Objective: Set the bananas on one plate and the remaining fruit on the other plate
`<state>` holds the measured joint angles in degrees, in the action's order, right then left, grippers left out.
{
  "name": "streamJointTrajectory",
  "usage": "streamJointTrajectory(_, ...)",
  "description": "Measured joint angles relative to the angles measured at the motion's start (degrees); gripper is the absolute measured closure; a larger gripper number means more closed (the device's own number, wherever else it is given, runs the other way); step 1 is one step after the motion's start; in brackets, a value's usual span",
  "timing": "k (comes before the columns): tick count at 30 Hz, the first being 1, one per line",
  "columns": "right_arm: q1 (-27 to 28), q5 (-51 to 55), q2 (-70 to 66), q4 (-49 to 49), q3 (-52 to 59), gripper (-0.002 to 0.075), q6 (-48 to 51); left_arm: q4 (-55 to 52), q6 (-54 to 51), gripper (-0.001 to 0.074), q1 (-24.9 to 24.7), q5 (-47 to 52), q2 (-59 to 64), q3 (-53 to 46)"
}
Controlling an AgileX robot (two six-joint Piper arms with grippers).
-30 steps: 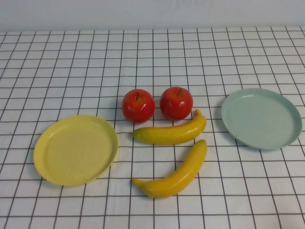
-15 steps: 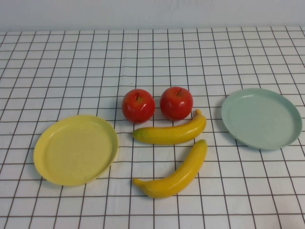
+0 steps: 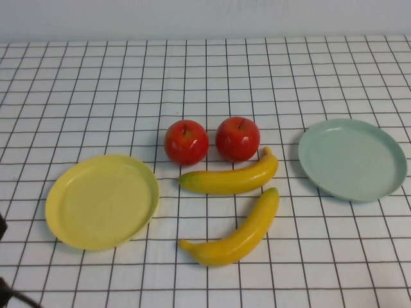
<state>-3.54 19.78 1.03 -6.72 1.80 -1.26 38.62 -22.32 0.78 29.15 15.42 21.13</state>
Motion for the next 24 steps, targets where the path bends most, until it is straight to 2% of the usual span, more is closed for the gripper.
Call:
streamJointTrajectory(5,0.00,0.00,0.00,0.00,0.00,0.0742,0.00,-1.82,-13.23,0.0739,0.00,9.03,17.61,10.96)
streamJointTrajectory(8,0.00,0.00,0.00,0.00,0.00,0.0742,0.00,-3.73,-16.19,0.0739,-0.20,10.34,25.20,14.47)
streamJointTrajectory(12,0.00,0.00,0.00,0.00,0.00,0.0742,0.00,-12.73,-8.54,0.0738,-5.19,8.38,33.73,18.00)
streamJointTrajectory(15,0.00,0.00,0.00,0.00,0.00,0.0742,0.00,-23.07,2.70,0.0703,-11.98,6.50,37.84,19.43)
streamJointTrajectory(18,0.00,0.00,0.00,0.00,0.00,0.0742,0.00,-29.54,11.13,0.0587,-17.69,3.82,41.93,20.99)
streamJointTrajectory(24,0.00,0.00,0.00,0.00,0.00,0.0742,0.00,-32.00,17.43,0.0236,-25.24,2.18,52.96,27.61)
